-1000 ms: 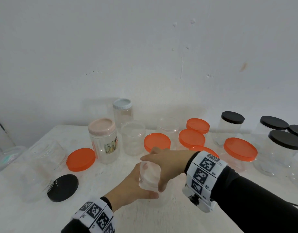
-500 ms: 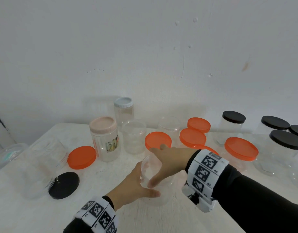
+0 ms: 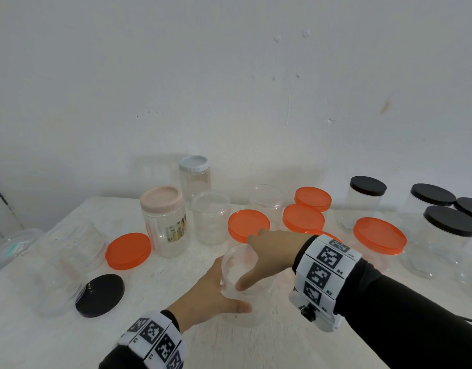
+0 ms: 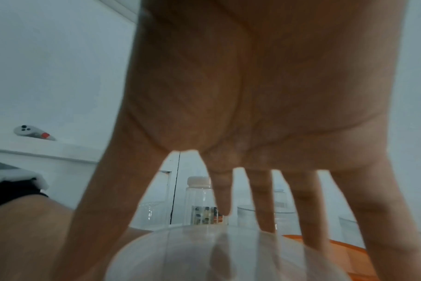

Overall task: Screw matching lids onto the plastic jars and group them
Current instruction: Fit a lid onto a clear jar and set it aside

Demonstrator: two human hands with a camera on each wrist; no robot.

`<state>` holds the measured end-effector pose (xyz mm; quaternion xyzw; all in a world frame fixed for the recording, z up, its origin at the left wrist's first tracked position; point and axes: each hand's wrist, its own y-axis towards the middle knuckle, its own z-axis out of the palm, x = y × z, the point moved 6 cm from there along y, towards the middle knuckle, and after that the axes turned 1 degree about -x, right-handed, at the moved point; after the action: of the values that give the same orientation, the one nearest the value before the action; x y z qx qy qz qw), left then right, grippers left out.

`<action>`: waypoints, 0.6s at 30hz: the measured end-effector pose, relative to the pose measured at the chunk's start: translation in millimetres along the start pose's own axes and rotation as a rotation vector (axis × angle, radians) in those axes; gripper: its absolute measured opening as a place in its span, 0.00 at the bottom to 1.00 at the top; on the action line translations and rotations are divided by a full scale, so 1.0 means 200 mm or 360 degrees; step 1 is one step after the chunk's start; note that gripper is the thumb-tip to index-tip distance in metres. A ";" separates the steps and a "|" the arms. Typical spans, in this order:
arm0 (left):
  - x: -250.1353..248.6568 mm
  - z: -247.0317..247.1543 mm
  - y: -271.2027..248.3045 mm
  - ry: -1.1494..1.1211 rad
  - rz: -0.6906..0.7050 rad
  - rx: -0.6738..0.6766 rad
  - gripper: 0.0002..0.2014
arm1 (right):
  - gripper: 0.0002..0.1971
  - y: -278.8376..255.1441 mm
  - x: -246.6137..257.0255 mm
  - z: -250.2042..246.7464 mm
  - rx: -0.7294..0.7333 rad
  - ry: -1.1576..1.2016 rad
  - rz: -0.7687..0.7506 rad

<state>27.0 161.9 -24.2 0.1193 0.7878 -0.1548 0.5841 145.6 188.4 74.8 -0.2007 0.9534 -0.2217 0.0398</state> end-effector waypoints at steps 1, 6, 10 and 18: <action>0.00 0.00 0.00 -0.0002 -0.0008 -0.0005 0.44 | 0.51 0.00 0.01 0.01 0.0036 0.0030 -0.0063; 0.02 0.00 0.00 0.0022 -0.0026 -0.0030 0.43 | 0.50 0.00 0.08 0.02 0.0117 0.0084 -0.0264; 0.02 -0.01 0.00 -0.0002 -0.0023 -0.0034 0.47 | 0.46 0.01 0.05 0.02 0.0064 0.0057 -0.0125; 0.00 0.00 0.00 -0.0021 -0.0003 -0.0013 0.46 | 0.51 0.01 0.04 0.01 0.0052 0.0058 -0.0085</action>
<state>26.7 162.4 -25.0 0.1151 0.7847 -0.1527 0.5896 138.8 186.4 71.3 -0.2214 0.9445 -0.2418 0.0198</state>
